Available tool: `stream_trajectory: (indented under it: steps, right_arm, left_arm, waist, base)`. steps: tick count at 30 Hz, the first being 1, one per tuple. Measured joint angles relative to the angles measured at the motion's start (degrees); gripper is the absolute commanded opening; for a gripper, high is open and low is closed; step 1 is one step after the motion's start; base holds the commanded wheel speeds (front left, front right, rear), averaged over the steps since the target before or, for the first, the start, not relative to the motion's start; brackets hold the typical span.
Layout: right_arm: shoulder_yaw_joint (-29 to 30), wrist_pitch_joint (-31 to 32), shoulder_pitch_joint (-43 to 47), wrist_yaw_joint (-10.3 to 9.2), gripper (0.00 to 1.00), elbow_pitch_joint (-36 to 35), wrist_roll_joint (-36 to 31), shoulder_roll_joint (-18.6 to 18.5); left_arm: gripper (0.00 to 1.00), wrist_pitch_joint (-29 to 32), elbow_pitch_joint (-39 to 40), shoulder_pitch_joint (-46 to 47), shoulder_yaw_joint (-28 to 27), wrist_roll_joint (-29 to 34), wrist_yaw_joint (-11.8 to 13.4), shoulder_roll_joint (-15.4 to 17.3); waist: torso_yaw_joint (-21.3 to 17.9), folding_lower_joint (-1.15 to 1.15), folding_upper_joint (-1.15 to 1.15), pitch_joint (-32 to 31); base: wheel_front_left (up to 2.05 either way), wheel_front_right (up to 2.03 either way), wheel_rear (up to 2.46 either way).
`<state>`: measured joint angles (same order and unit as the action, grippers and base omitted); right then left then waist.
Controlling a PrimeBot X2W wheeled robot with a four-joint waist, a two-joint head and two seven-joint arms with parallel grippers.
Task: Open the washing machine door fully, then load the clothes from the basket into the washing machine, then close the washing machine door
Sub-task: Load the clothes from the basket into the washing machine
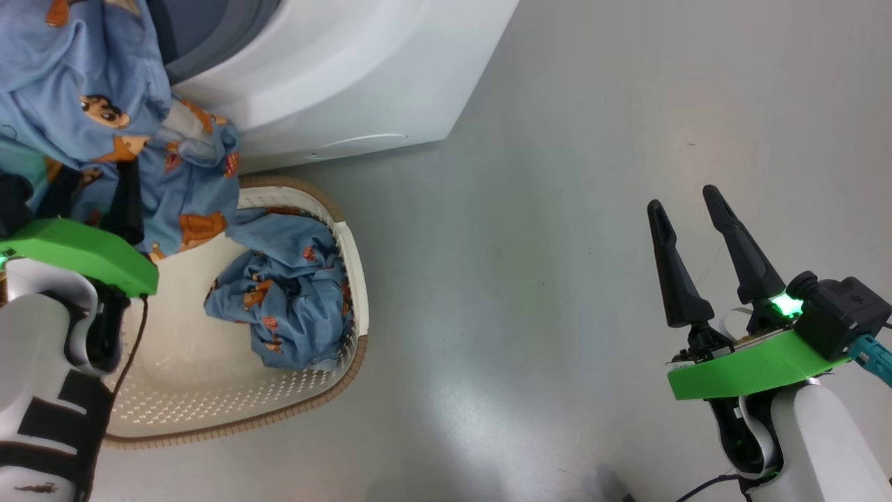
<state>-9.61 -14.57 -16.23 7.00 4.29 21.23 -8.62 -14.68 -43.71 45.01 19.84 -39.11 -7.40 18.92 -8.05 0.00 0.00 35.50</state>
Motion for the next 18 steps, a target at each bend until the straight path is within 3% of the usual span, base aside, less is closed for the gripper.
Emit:
stream_trajectory:
  steps: [1,2,3,18]
  right_arm:
    - [0.0,0.0,0.0,0.00,1.00,0.0,0.0,0.0]
    - [0.0,0.0,0.0,0.00,1.00,0.0,0.0,0.0]
    - [0.0,0.0,0.0,0.00,1.00,0.0,0.0,0.0]
    - [0.1,0.0,0.1,0.00,1.00,0.1,-0.1,0.0]
  left_arm:
    - [0.33,0.0,0.2,0.0,0.1,-0.2,0.0,0.0]
    - [0.08,0.0,0.5,0.0,0.1,-0.3,0.0,0.0]
    - [0.00,0.0,0.7,0.0,0.0,-0.5,0.0,0.0]
    - [0.00,0.0,8.3,-1.9,-4.4,0.5,0.0,-1.2]
  waist:
    - [0.0,0.00,0.00,0.0]
    - [0.0,0.00,0.00,0.0]
    - [0.0,0.00,0.00,0.0]
    - [1.3,0.00,0.00,-1.9]
  base:
    - [0.00,0.00,0.00]
    - [0.00,0.00,0.00]
    - [0.00,0.00,0.00]
    - [0.00,0.00,0.00]
